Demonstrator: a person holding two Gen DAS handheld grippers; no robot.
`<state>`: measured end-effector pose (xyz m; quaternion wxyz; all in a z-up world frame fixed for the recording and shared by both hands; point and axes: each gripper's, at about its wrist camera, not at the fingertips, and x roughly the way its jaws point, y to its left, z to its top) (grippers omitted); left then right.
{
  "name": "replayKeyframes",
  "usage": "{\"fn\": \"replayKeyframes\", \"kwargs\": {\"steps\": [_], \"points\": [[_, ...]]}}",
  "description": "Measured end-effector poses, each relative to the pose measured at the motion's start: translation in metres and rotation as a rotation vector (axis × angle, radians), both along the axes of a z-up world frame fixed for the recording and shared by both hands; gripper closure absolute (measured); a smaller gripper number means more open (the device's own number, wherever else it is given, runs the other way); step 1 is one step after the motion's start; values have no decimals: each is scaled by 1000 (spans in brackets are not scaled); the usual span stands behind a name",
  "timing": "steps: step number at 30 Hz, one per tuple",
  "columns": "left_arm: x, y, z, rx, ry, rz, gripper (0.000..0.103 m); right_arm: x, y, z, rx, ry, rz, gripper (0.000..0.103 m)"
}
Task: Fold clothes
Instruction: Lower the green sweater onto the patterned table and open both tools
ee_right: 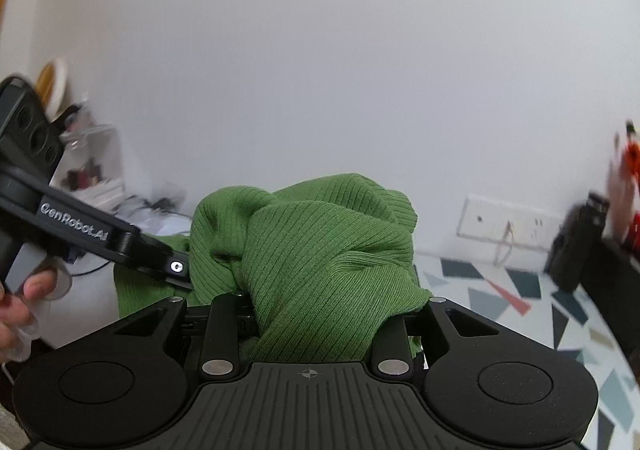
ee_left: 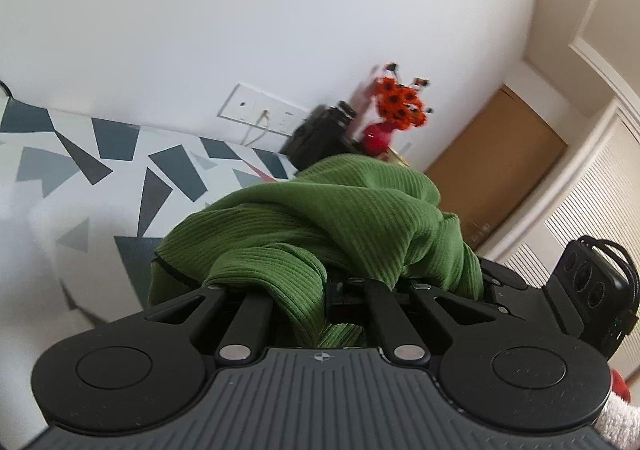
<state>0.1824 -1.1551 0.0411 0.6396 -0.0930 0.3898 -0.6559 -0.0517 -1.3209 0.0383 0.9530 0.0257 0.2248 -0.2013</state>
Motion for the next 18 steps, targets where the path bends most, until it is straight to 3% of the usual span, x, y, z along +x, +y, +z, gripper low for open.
{"fn": "replayKeyframes", "kwargs": {"steps": [5, 10, 18], "points": [[-11, -52, -16, 77, -30, 111, 98, -13, -97, -26, 65, 2, -11, 76], [-31, -90, -28, 167, -49, 344, 98, -27, -204, -53, 130, 3, 10, 76], [-69, -117, -69, 391, -33, 598, 98, -67, -358, -112, 317, 96, -32, 75]]}}
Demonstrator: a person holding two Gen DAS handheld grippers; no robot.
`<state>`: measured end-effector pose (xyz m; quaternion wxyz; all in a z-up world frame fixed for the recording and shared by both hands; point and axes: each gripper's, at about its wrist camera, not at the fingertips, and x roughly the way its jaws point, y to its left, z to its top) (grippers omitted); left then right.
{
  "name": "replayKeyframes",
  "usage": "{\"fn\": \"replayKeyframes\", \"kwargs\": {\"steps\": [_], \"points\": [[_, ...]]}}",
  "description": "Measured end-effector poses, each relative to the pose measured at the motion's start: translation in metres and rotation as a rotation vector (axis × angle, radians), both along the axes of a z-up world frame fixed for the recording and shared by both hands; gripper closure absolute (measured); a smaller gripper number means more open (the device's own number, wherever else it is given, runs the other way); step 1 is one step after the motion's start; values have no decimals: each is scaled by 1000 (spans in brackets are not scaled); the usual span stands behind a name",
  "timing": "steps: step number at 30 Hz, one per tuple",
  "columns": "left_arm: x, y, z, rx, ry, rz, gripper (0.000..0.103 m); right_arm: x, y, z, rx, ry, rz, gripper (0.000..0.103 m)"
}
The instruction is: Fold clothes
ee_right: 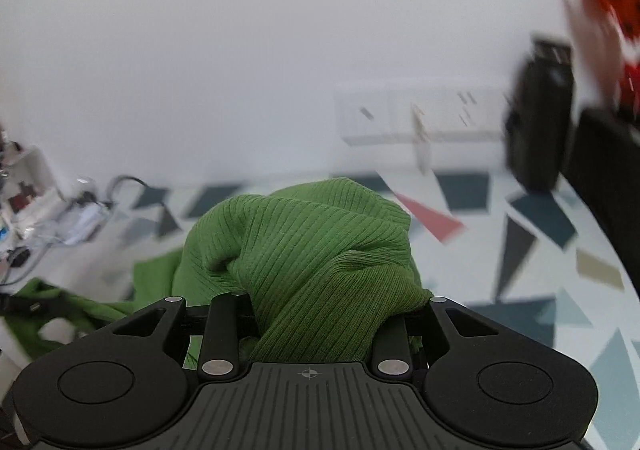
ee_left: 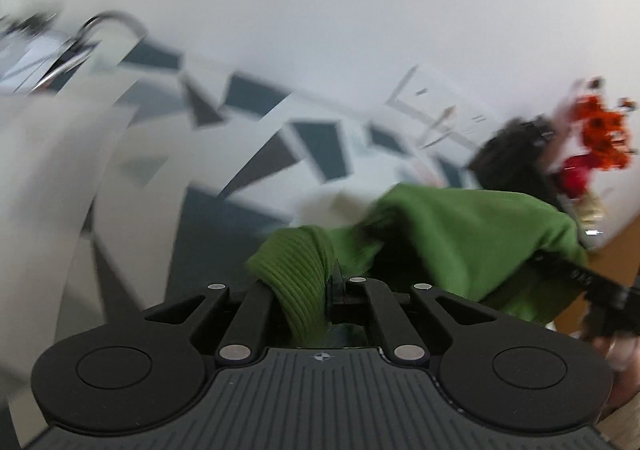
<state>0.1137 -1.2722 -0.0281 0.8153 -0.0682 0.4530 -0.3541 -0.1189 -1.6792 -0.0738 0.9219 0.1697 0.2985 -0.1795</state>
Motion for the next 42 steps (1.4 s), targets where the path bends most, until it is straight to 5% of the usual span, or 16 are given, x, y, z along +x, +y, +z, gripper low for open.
{"fn": "replayKeyframes", "kwargs": {"steps": [6, 11, 14, 16, 25, 39, 42], "points": [[-23, 10, -35, 136, 84, 127, 98, -11, -24, -54, 34, 129, -7, 71], [-36, 12, -46, 165, 112, 179, 94, -13, -26, -67, 29, 138, 3, 54], [-36, 5, -52, 196, 112, 190, 84, -16, -26, -66, 42, 127, -3, 38], [-39, 2, -55, 203, 120, 203, 67, -21, -26, -62, 56, 122, -10, 30], [-46, -27, -64, 211, 76, 139, 46, -38, -17, -52, 33, 158, 10, 1], [-51, -54, -74, 209, 43, 46, 2, -34, -4, -46, 9, 291, -14, 1], [-52, -62, -76, 247, 8, 8, 1, -37, -2, -41, 38, 289, -19, 1]]}}
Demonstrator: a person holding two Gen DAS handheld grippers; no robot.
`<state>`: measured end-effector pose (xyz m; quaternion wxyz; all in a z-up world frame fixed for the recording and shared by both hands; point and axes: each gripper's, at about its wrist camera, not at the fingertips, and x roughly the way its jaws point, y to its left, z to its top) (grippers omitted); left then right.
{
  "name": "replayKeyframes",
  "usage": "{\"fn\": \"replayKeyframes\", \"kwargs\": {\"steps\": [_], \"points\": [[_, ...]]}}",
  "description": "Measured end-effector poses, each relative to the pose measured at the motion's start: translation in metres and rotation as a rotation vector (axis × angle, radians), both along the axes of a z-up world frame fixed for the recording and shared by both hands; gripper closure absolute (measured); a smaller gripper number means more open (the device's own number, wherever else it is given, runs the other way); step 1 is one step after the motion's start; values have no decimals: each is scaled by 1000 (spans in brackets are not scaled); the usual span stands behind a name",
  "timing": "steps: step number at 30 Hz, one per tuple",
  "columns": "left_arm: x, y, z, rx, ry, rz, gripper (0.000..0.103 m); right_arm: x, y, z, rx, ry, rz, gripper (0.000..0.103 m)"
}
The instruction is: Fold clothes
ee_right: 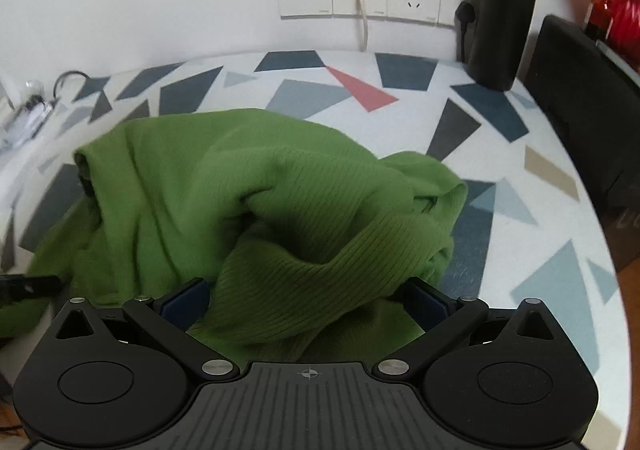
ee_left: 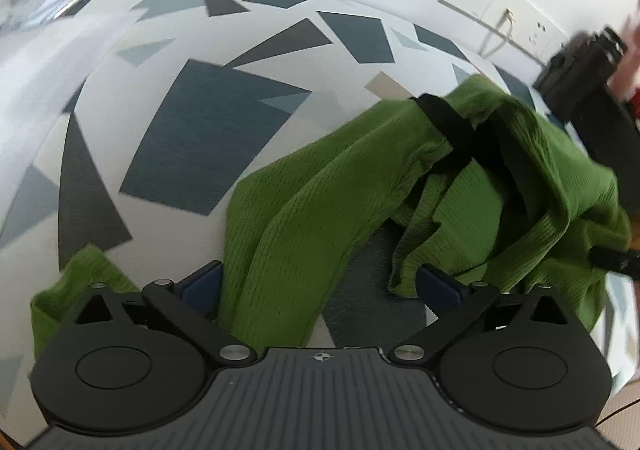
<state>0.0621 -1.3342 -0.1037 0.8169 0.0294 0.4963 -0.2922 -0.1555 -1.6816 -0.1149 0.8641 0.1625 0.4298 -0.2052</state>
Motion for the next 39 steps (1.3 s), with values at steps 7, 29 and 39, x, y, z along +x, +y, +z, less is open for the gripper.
{"fn": "replayKeyframes", "kwargs": {"steps": [7, 29, 39], "points": [[5, -16, -5, 88, -96, -91, 1, -9, 9, 41, -119, -28, -129, 1], [55, 64, -6, -56, -208, -293, 68, 56, 66, 143, -155, -91, -290, 1], [105, 114, 0, -93, -141, -24, 84, 79, 73, 204, -238, -234, -280, 1]]}}
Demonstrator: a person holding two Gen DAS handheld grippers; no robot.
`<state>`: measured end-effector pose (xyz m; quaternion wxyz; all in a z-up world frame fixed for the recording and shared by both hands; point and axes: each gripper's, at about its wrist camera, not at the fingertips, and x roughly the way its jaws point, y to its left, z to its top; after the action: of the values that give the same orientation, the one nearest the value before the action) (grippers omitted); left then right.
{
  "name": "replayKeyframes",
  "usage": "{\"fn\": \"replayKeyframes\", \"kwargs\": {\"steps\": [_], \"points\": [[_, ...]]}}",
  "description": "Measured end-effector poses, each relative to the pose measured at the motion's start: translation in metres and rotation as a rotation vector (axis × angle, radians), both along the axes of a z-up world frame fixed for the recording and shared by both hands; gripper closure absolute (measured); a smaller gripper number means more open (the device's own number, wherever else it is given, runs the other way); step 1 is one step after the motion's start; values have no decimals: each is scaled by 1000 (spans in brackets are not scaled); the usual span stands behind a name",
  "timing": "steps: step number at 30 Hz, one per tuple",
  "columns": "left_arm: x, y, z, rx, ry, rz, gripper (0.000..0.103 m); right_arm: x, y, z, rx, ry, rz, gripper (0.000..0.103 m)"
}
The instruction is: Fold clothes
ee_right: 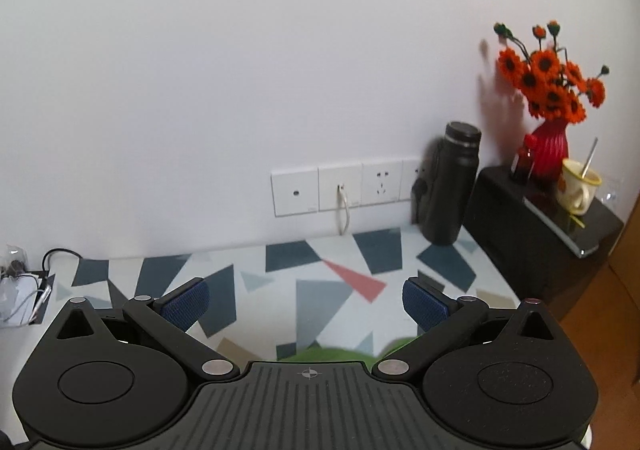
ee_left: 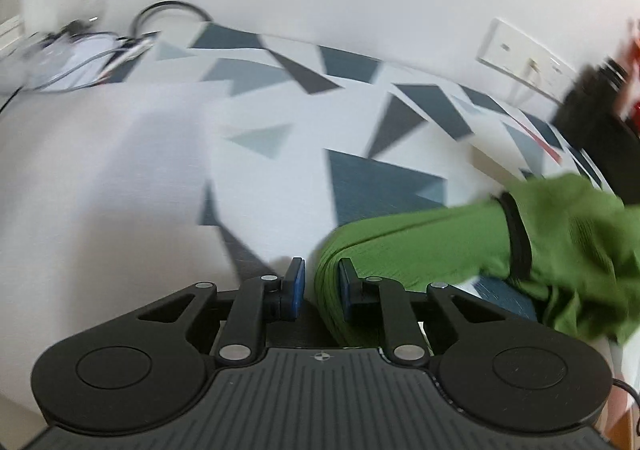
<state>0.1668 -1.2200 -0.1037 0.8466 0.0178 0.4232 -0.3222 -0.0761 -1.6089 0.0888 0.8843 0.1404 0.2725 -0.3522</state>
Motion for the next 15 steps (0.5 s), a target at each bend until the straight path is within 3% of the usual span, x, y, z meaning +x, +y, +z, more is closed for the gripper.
{"fn": "replayKeyframes", "kwargs": {"steps": [2, 4, 6, 9, 15], "points": [[1, 3, 4, -19, 15, 15, 83, -1, -4, -6, -1, 15, 1, 1], [-5, 1, 11, -58, 34, -20, 66, -3, -10, -20, 10, 41, 11, 1], [-14, -4, 18, -90, 39, -49, 56, -6, -14, -41, 18, 78, 13, 1], [-26, -13, 25, -102, 47, -62, 52, -11, -24, -72, 47, 120, 6, 1], [-44, -48, 34, -140, 117, -78, 51, -33, -68, -117, 207, 123, 10, 1]]}}
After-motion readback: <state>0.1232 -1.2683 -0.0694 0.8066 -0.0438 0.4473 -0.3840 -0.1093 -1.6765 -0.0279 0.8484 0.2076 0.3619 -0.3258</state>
